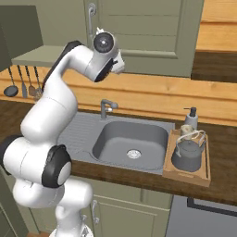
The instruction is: Pick the kettle from the counter and place it on the tray. Then pick the mug from the cabinet and place it on the tray. Then close the cabinet doors.
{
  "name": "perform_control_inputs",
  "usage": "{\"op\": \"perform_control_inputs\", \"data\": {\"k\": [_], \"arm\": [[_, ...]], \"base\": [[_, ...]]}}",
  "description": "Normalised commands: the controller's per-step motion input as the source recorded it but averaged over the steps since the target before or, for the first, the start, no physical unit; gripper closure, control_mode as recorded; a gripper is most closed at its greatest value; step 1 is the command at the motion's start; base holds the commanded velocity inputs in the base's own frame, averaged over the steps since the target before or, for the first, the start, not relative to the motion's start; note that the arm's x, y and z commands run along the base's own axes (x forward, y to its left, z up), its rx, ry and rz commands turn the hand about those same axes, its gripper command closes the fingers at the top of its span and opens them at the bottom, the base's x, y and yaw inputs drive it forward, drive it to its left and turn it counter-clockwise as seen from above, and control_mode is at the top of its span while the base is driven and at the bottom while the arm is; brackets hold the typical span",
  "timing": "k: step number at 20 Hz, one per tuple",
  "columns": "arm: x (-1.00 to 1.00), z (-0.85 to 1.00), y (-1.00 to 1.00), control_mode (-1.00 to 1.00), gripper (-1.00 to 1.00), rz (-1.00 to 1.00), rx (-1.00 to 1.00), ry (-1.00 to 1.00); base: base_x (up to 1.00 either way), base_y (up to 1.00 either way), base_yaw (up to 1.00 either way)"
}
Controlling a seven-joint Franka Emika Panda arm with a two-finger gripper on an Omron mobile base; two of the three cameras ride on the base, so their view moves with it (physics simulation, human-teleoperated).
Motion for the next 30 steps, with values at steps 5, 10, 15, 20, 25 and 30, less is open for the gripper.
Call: {"op": "perform_control_inputs", "data": {"k": [5,10,15,20,25,30], "arm": [[0.25,-0.24,-0.09,-1.00,-1.00,-0.15,0.00,-0.05],[-0.93,-0.02,-0.29,-1.00,-1.00,-0.09,0.05,-0.03],[-1.00,0.00,-0.13,-1.00,-1.00,-0.01,0.03,0.00],[-0.92,-0.07,0.48,-1.00,-1.00,0.00,-0.11,0.00],[-0.59,-0.21,0.96,-1.00,-1.00,0.00,-0.38,0.00],[-0.31,-0.41,0.97,-1.00,-1.00,0.00,-0.42,0.05]], "base": [[0.00,0.00,0.00],[0.00,0.00,0.00],[0.00,0.00,0.00],[0.00,0.00,0.00],[0.00,0.00,0.00],[0.00,0.00,0.00]]}}
